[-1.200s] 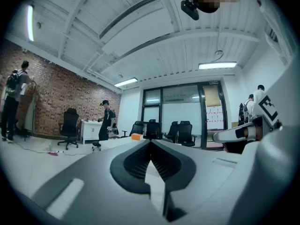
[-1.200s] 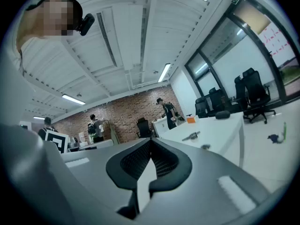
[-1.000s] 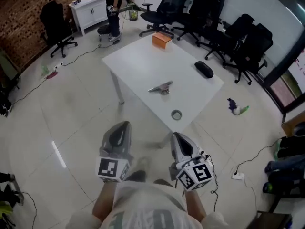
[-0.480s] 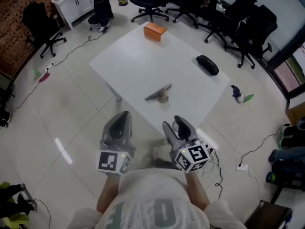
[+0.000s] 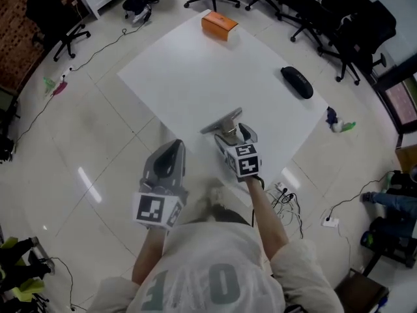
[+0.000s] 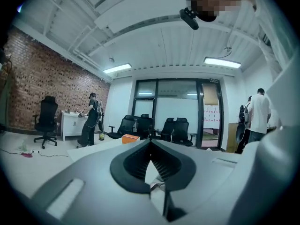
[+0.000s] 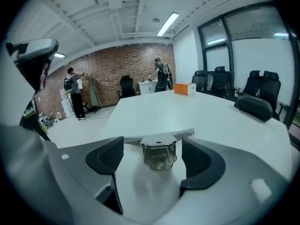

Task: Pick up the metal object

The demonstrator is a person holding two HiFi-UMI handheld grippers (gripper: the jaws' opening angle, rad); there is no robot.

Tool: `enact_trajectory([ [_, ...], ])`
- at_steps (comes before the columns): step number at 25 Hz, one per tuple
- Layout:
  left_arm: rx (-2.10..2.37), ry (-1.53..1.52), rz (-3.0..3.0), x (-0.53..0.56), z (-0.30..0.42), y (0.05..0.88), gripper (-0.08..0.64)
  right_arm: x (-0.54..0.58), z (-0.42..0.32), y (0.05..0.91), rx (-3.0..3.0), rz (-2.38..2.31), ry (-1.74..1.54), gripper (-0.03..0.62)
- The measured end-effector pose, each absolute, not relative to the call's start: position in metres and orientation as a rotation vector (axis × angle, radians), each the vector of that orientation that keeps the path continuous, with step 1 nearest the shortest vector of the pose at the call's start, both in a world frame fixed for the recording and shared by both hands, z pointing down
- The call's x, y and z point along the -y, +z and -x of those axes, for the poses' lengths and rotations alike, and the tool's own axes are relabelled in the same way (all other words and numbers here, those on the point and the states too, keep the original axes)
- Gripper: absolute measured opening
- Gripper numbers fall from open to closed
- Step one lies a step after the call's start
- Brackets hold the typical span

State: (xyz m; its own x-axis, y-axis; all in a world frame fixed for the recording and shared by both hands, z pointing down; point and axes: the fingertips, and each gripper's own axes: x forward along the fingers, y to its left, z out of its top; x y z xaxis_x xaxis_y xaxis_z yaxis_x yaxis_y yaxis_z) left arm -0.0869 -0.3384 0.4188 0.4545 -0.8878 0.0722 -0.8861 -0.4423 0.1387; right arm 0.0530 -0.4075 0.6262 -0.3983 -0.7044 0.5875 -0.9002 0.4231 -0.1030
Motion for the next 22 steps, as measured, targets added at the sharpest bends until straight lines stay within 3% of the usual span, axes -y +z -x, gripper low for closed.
enact_trajectory([
  [5,1.555,0.048,-2.482,0.343,0.089,0.440,0.002,0.414,-0.053,0.645,2.176,-1.373,0.594,0.379],
  [12,1.557,0.045,-2.454,0.351,0.093,0.446,0.002,0.419,-0.053,0.655,2.053,-1.352,0.581,0.293],
  [22,1.568,0.047,-2.455,0.344,0.088,0.446,0.002,0.415,-0.057,0.650,2.063,-1.360,0.591,0.288],
])
